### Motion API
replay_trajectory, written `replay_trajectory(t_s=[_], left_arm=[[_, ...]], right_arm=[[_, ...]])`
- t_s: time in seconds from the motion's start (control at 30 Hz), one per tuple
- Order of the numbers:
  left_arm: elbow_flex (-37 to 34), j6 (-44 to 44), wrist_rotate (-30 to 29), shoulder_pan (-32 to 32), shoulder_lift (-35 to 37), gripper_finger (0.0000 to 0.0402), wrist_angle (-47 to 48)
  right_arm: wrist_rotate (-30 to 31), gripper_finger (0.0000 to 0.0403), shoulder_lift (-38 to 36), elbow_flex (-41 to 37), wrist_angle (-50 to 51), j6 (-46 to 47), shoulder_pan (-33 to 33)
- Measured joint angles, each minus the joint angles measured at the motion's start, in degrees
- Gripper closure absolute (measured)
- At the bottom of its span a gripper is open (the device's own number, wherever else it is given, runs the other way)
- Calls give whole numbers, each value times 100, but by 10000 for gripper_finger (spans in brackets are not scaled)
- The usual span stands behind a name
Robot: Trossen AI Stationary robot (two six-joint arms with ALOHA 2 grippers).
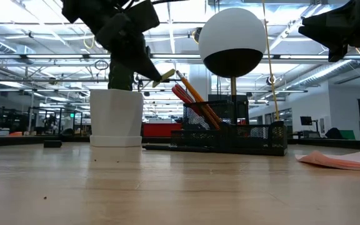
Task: Pick and place office supplies into organizer
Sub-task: Put the light green eraser into the black desk organizer
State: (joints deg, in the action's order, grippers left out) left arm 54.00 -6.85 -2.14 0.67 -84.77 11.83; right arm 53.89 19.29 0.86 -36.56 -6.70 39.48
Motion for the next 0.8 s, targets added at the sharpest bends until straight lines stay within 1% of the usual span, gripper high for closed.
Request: replay_trajectory(t_s=[0.13, 0.43, 0.53, 0.8], left_arm=[[4, 53, 251, -181, -220, 328, -223], [7, -295, 441, -329, -854, 328, -1129], [4, -393, 441, -382, -1005, 328, -1202], [7, -356, 472, -456, -1258, 328, -1783]], right_arm=[[0, 303, 0, 2, -1, 1, -1], [0, 303, 1, 2, 2, 2, -2], [0, 303, 0, 1, 1, 2, 0], [0, 303, 0, 2, -2, 2, -2]])
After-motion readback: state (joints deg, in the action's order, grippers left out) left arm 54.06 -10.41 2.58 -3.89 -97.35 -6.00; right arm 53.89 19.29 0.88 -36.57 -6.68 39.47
